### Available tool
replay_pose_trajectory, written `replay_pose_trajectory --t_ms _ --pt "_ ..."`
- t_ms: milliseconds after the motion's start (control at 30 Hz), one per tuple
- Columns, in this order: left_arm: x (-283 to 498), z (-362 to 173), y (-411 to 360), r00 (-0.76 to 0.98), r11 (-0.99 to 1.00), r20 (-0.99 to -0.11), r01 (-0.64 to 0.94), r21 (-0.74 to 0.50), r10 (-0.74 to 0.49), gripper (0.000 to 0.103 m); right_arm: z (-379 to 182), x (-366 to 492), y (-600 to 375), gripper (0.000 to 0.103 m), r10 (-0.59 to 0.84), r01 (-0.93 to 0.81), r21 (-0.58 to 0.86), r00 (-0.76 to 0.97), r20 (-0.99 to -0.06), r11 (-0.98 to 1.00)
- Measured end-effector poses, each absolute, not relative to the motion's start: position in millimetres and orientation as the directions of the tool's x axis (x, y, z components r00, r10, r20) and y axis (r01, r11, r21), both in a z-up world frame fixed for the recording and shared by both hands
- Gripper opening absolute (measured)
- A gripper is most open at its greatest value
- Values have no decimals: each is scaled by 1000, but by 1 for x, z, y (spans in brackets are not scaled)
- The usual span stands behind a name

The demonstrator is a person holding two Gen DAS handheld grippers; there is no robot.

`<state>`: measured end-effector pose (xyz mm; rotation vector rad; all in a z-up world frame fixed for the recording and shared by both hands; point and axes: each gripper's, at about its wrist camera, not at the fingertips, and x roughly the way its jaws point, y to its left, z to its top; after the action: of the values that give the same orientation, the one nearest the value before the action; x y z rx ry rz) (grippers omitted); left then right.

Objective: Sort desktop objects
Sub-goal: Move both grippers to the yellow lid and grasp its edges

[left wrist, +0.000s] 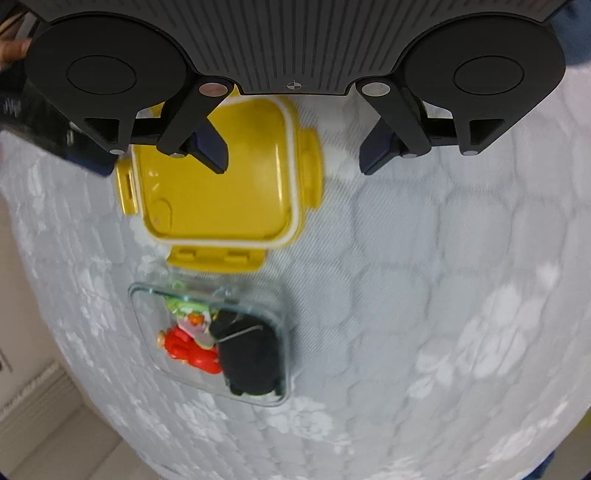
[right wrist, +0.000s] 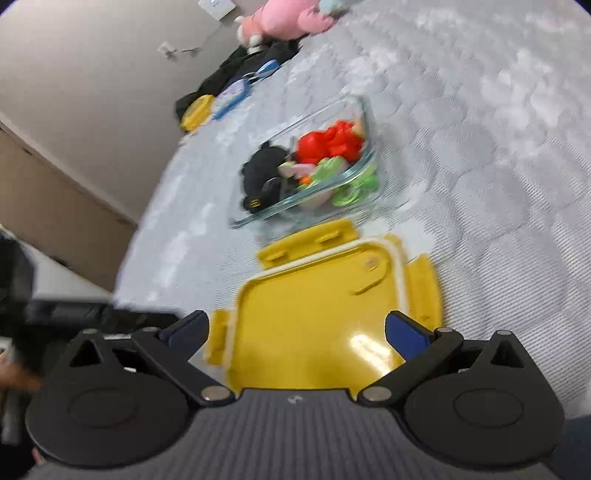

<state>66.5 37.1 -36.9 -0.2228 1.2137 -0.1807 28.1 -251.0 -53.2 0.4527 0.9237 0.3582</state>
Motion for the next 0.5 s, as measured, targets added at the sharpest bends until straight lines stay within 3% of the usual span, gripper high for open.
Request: replay_pose_trajectory --t_ms 100,333,500 --pt "53 -39 34 387 968 -888 58 -244 -247 93 -42 19 -252 102 339 -59 407 668 -662 912" --pt "42 -37 27 432 959 -856 143 -245 -283 93 -19 18 -246 103 162 -43 185 697 -699 982" --pt "47 -44 31 371 937 -861 160 -309 -347 97 -7 35 -241 102 224 -161 160 572 -789 974"
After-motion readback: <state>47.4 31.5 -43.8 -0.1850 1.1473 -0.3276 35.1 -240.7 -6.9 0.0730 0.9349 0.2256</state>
